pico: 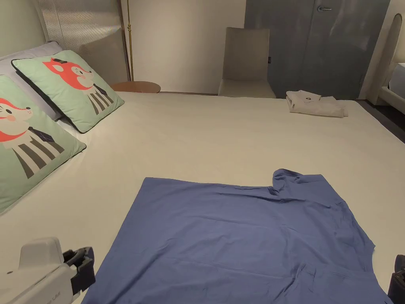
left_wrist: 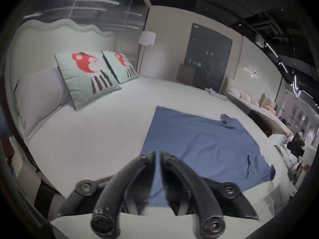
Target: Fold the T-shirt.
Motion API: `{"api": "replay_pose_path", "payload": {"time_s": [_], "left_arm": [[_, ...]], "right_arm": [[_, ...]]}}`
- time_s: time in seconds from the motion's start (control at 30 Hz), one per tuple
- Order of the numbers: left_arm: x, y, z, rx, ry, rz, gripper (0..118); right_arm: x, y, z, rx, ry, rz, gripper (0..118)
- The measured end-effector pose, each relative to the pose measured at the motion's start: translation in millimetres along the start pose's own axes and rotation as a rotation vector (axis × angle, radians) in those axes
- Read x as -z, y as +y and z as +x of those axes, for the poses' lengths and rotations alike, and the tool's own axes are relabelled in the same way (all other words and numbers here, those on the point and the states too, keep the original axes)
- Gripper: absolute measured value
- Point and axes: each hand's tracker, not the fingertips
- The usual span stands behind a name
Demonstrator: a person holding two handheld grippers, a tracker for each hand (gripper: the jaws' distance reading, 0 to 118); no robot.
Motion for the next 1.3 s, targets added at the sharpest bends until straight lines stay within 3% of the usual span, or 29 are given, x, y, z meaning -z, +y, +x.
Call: {"api": "replay_pose_path", "payload": {"time_s": [0.03,0.07,0.1,0.13,0.17,0.3,0.37,0.43,0.5,0.57,0.67,0.7,0.73,0.77,0.8,0.9,0.93,1.03,1.13,1.2,1.3], "left_arm": [[2,-7,-7,0.007,0.014,-0.045,11],[6,-16,-15,-0.001,0.029,-0.094,33],[10,-23,-22,-0.01,0.035,-0.133,61],[14,-32,-28,-0.015,0.034,-0.178,98],[15,-41,-33,-0.012,0.028,-0.21,112],[21,-66,-40,0.058,0.065,-0.276,103],[27,-75,-35,0.057,0.064,-0.286,83],[33,-78,-35,0.051,0.071,-0.302,51],[36,-79,-32,0.06,0.089,-0.302,34],[33,-74,-30,0.073,0.084,-0.29,7],[24,-65,-26,0.072,0.055,-0.265,5],[22,-63,-23,0.082,0.048,-0.257,5],[18,-61,-21,0.092,0.048,-0.242,5],[16,-58,-19,0.094,0.043,-0.234,5],[15,-56,-18,0.089,0.037,-0.231,5],[15,-52,-16,0.047,0.014,-0.219,5],[15,-52,-15,0.03,0.01,-0.22,5],[18,-51,-14,0.009,0.009,-0.223,5],[17,-50,-12,0.01,0.016,-0.223,5],[16,-45,-13,0.003,0.015,-0.219,5],[17,-27,-15,-0.03,0.019,-0.189,5]], "right_arm": [[1,-3,0,0.005,0.0,-0.01,0],[2,-7,1,0.008,0.001,-0.022,0],[3,-9,2,0.009,0.0,-0.032,0],[4,-12,2,0.01,-0.001,-0.042,0],[5,-14,2,0.011,0.0,-0.053,0],[6,-20,2,0.011,0.004,-0.079,0],[6,-24,2,0.007,0.003,-0.093,0],[6,-26,4,0.007,0.003,-0.102,0],[5,-28,5,0.009,-0.002,-0.108,0],[3,-30,9,0.009,-0.01,-0.112,0],[2,-35,17,0.008,-0.018,-0.127,5],[4,-38,20,0.003,-0.022,-0.143,25],[7,-42,24,-0.007,-0.02,-0.195,74],[11,-47,28,-0.008,-0.015,-0.243,104],[17,-52,32,-0.007,-0.009,-0.295,114],[26,-74,37,-0.037,-0.001,-0.381,101],[30,-81,37,-0.05,-0.006,-0.416,91],[33,-95,39,-0.029,0.023,-0.456,75],[23,-95,38,0.016,0.12,-0.408,11],[15,-88,33,-0.043,0.084,-0.36,10],[11,-69,42,0.046,0.112,-0.31,10]]}}
